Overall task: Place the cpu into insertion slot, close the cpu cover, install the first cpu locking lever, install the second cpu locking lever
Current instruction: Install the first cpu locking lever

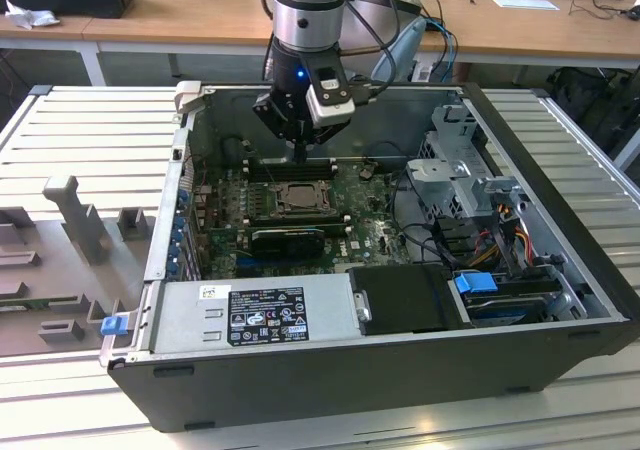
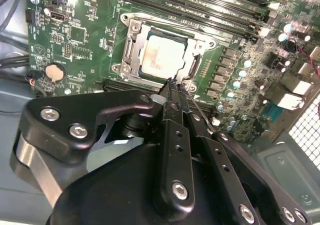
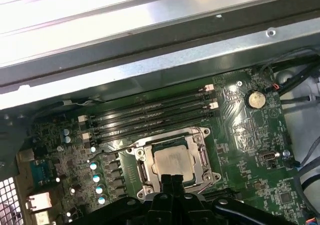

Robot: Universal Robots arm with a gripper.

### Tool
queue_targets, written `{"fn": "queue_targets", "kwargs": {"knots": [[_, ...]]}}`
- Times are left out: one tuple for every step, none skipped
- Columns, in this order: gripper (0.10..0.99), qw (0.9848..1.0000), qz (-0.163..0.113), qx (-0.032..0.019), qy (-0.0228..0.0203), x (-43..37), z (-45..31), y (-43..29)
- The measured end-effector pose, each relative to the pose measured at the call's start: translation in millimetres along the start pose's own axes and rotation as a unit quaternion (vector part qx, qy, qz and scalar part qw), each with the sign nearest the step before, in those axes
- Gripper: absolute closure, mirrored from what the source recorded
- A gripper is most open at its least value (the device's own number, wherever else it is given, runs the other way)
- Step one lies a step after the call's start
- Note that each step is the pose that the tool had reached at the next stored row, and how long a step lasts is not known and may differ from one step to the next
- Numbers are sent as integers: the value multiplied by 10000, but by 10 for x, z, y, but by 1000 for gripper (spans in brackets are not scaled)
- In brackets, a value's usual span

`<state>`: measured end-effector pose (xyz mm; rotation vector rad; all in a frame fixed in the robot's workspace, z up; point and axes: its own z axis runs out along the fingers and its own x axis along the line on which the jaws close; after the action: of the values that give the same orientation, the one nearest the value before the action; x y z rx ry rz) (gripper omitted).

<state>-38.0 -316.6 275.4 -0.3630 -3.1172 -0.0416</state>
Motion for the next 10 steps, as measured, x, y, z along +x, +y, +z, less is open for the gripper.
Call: {"fn": "queue_targets", "kwargs": {"knots": [[980, 10000, -22, 0, 1, 0, 0, 0], [980, 10000, -65, 0, 2, 0, 0, 0], [980, 9999, -136, 1, 3, 0, 0, 0], [980, 9998, -186, 1, 5, 0, 0, 0], [980, 9998, -222, 1, 6, 0, 0, 0], [980, 9997, -251, 1, 7, 0, 0, 0], [980, 9996, -278, 2, 7, 0, 0, 0], [980, 9995, -305, 2, 8, 0, 0, 0], [980, 9994, -359, 2, 9, 0, 0, 0], [980, 9992, -394, 3, 10, 0, 0, 0]]}}
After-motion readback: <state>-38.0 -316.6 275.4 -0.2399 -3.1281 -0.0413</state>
